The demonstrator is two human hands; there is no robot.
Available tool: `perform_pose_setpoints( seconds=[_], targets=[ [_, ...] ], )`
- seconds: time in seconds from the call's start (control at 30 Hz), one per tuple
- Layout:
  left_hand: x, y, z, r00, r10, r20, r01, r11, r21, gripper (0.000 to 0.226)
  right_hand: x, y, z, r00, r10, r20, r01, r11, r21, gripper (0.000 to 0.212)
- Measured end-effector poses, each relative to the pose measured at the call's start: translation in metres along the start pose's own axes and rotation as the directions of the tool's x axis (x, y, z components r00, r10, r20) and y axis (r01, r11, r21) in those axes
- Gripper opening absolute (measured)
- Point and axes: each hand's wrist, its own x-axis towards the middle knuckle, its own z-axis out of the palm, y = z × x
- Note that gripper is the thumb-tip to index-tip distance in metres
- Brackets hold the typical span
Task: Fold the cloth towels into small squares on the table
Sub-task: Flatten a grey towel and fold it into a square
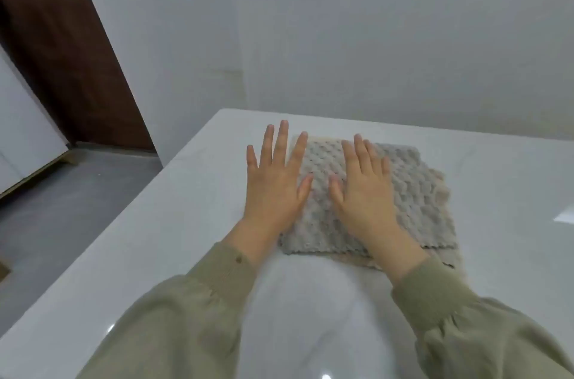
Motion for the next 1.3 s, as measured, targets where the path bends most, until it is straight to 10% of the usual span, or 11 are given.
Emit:
perform_pose_setpoints(
  seconds=[0.3,1.3],
  targets=[
    [-0.052,0.01,0.059,0.88,0.074,0.469,0.068,0.958,-0.278,0.061,-0.048,0.031,0.042,0.967,0.047,0.25,0.004,0.98,-0.197,0.058],
    [-0.1,0.035,0.018,0.971,-0.029,0.236,0.148,0.852,-0.502,0.041,-0.1,0.02,0.01,0.987,0.116,0.111,-0.101,0.986,-0.134,0.033]
  ],
)
